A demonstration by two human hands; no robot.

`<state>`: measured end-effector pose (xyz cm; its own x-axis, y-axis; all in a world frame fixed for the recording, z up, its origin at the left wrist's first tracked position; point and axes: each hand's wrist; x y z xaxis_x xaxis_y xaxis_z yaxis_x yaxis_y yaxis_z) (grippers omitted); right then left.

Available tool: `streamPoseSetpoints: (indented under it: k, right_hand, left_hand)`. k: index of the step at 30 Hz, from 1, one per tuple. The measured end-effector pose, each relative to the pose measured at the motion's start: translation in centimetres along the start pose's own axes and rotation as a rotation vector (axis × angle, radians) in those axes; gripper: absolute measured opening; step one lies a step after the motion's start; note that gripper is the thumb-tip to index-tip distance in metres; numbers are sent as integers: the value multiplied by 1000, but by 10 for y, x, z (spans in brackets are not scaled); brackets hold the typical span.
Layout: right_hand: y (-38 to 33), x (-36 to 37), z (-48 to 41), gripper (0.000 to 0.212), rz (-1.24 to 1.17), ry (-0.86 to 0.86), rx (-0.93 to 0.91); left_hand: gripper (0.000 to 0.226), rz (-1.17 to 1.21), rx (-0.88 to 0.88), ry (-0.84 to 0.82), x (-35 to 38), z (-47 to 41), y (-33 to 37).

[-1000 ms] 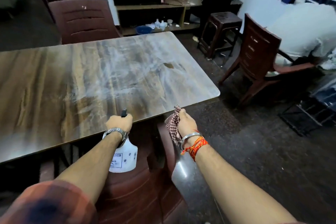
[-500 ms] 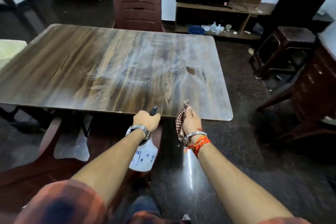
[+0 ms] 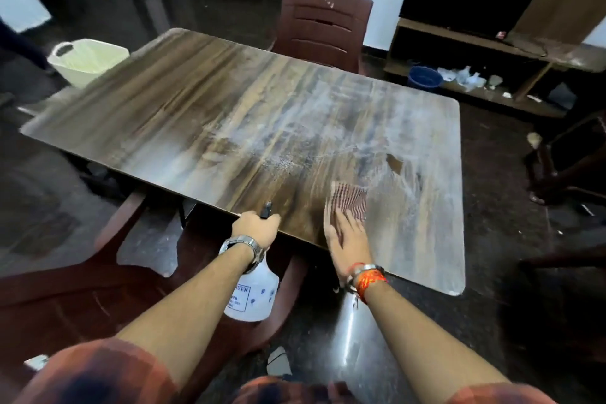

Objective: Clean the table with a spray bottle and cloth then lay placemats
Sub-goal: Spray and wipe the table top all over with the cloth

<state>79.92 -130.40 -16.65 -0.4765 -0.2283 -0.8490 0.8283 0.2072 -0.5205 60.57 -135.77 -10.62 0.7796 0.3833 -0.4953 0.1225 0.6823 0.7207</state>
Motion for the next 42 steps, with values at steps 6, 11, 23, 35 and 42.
streamPoseSetpoints:
  k: [6,11,23,35,42]
  right_hand:
    - [8,37,-25,57,457,-209,63]
    - [-22,67,-61,57,506,-113,-126]
    - [-111,125,-114,54,451,-298,-881]
    - [-213,171,-177,59,510,-490,-1173]
    - [-221,167,-272,55,607,-395,-1034]
  left_hand:
    - [42,65,-68,79,-19,-23,-5]
    - [31,138,-158,168,-25,-42,-6]
    - [35,222,-356,505,-37,-72,-10]
    - [31,298,-427,583,-57,-88,-24]
    - [25,322,-430,560,-62,-96,-23]
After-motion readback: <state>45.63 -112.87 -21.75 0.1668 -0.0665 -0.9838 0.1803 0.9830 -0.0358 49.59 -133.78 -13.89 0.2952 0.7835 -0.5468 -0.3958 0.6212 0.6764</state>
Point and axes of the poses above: each hand's wrist, its own z-axis away from the middle knuckle, its own x-axis out of the palm, y = z × x, and after that the axes turned 8 degrees about z, right-handed
